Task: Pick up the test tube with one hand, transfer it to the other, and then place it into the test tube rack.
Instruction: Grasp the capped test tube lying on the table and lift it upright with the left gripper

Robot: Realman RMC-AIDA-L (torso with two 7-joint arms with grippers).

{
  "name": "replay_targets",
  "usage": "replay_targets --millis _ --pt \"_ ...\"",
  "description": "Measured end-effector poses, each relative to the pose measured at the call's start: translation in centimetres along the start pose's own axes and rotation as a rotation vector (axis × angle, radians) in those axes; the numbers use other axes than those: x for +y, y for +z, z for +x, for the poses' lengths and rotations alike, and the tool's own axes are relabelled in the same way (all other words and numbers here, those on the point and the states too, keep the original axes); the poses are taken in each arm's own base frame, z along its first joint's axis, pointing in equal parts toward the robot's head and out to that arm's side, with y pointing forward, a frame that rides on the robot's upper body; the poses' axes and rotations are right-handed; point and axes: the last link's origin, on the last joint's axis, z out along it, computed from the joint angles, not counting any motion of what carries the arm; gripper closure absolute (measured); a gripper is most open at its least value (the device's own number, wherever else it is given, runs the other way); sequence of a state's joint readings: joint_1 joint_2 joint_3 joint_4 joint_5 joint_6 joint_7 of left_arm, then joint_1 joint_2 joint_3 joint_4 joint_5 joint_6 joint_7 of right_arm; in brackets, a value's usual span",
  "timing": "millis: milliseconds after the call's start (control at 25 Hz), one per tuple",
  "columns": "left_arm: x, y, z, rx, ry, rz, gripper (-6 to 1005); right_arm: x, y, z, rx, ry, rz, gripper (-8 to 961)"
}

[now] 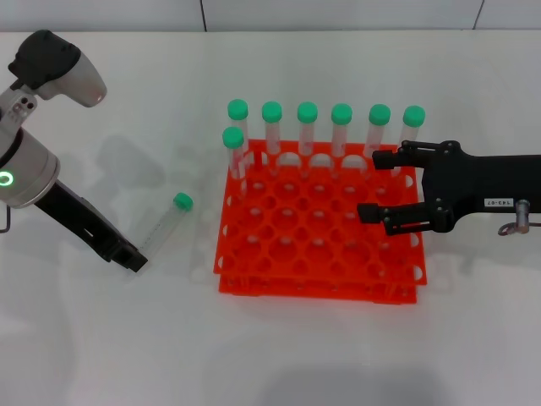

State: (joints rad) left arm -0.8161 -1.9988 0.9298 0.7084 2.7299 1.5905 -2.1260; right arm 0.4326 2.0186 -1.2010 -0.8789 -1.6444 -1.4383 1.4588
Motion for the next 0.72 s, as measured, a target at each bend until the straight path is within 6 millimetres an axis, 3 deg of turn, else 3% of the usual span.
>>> replay_targets --millis 720 --pt "-0.04 -0.01 0.02 0.001 0.000 0.003 803 -0.01 -0.11 -0.04 -0.003 -0.001 0.002 79"
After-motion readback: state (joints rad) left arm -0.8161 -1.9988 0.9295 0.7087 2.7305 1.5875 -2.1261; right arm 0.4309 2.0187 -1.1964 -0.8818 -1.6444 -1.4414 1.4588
